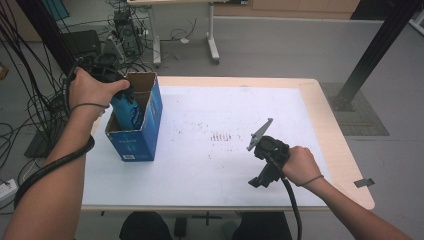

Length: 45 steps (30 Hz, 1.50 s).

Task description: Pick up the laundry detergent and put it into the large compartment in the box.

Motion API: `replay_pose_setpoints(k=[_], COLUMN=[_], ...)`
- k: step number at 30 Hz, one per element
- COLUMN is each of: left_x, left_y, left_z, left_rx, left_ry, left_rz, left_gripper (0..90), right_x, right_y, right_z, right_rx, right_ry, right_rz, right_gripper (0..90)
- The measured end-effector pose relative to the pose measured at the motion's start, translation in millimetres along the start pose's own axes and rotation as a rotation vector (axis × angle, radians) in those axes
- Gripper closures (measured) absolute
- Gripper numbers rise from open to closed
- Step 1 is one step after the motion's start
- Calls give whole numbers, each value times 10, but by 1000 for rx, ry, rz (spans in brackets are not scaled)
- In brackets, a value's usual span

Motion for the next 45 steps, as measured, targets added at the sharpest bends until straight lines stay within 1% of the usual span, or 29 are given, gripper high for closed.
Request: replay_pose_setpoints(k=[8, 13, 16, 19, 22, 28, 29, 31, 34, 36, 45], left_x=[-24, -37, -38, -34, -30, -17, -18, -12, -21, -22, -40], left_y=[32, 52, 65, 76, 88, 110, 114, 119, 129, 135, 173], left_z=[-137, -234, -276, -312, -347, -392, -400, -412, -438, -457, -544], left_rx=[15, 19, 26, 31, 25, 29, 31, 32, 25, 31, 35], left_ry=[-2, 4, 5, 3, 2, 0, -3, -10, -16, -23, -15], left_rz=[-6, 4, 2, 5, 8, 12, 16, 9, 9, 7, 14], left_gripper=[378, 378, 378, 378, 378, 378, 378, 378, 378, 378, 377], right_x=[-4, -8, -8, -11, -8, -2, 0, 4, 3, 2, 3], right_y=[13, 16, 12, 12, 13, 9, 8, 7, 10, 11, 22], right_z=[-17, -21, -24, -24, -22, -24, -23, -20, -18, -16, -12], right_rx=[1, 6, 5, 5, 8, 11, 11, 11, 13, 12, 13], right_ry=[-3, -4, -4, -3, -4, -5, -6, -3, -2, -1, -2], right_rz=[-3, -7, -3, -2, -10, -8, -8, -9, -8, -7, -12], right_gripper=[35, 35, 35, 35, 35, 35, 35, 35, 35, 35, 36])
Point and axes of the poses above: each handheld gripper's, and its own axes: z roughly backward along the jaws, y roughly out of its underside, x roughly to its left, the point moved 3 cm from there along -z, roughly forward along the jaws, and after that the axes turned 15 degrees about z, right-handed, at the moved point
